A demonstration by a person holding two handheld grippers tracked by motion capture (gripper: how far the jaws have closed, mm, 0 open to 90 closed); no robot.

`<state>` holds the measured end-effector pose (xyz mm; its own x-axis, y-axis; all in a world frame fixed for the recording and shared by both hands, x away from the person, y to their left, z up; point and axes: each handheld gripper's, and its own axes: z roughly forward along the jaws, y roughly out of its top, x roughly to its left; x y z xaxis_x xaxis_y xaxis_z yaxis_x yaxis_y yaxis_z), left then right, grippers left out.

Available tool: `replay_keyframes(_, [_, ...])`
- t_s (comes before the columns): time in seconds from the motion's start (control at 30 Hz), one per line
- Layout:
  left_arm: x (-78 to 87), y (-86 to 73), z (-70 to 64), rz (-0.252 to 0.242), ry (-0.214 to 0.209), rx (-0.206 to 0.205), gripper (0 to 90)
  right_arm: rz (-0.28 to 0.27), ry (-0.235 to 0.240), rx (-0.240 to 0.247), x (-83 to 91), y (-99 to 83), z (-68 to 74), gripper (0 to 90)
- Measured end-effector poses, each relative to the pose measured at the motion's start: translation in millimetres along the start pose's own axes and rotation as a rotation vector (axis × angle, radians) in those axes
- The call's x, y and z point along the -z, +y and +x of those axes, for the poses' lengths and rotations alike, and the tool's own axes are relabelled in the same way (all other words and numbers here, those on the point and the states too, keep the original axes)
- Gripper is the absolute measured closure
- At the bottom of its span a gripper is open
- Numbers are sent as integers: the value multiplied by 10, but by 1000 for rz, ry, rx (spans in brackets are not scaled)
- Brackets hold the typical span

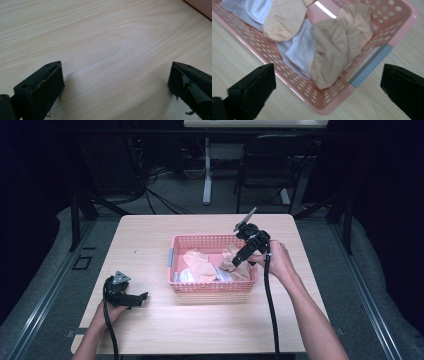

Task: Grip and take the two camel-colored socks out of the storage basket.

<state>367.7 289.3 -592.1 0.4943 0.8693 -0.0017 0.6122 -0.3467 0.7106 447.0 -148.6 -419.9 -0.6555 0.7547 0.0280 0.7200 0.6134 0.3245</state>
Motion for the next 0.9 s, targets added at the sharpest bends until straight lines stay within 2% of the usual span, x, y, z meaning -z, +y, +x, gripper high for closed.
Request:
replay_keyframes(0.03, [0,0,0,0,0,0,1,0,0,0,0,0,0,0])
replay_keyframes(0.07, [2,-1,0,2,-1,-1,1,2,20,16,-56,27,26,0])
replay_keyframes(0.17, [2,-1,1,1,-1,-3,1,10,23,22,-111,56,58,0])
replay_keyframes(0.23, [1,-2,0,0,-2,-3,1,17,30,38,-197,95,89,19])
replay_keyframes(0.37, [1,-2,0,0,-1,-3,1,33,36,38,-303,123,112,56])
replay_keyframes(0.43, [1,-2,-1,-1,-1,-2,1,59,44,49,-412,142,122,80])
replay_keyframes(0.7, [1,-2,0,-1,-2,-3,1,97,10,53,-651,136,107,161])
replay_keyframes(0.83, [1,-2,0,-1,-1,-3,1,124,-9,49,-724,127,90,238])
replay_keyframes(0.87, [1,-2,1,0,-2,-3,1,123,-38,48,-761,123,83,285])
replay_keyframes(0.9, [1,-2,1,0,-2,-3,1,123,-38,48,-761,123,83,285])
